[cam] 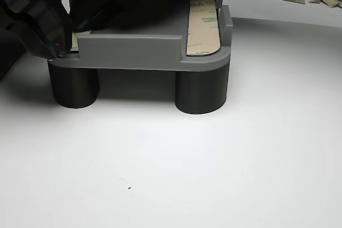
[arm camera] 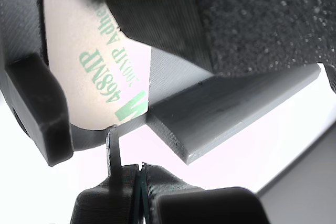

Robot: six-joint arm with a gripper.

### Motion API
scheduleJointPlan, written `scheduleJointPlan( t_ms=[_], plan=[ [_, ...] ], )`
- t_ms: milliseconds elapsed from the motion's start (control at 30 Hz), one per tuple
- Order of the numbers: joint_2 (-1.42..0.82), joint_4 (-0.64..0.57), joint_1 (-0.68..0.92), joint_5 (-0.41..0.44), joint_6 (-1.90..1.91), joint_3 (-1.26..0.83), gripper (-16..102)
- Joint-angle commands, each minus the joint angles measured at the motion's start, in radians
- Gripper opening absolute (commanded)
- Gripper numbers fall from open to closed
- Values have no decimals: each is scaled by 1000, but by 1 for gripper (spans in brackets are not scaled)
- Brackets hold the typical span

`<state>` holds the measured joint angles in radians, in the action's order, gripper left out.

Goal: Peel off protective film from adhesive tape.

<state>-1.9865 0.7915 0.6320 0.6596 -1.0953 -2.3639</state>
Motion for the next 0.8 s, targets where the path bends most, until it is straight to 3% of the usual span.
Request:
scheduleJointPlan(
  t_ms=[0, 767],
  plan=[
    [-14, 0, -6, 3, 2, 31, -11],
    [-6, 6, -6, 5, 2, 38, -11]
  ],
)
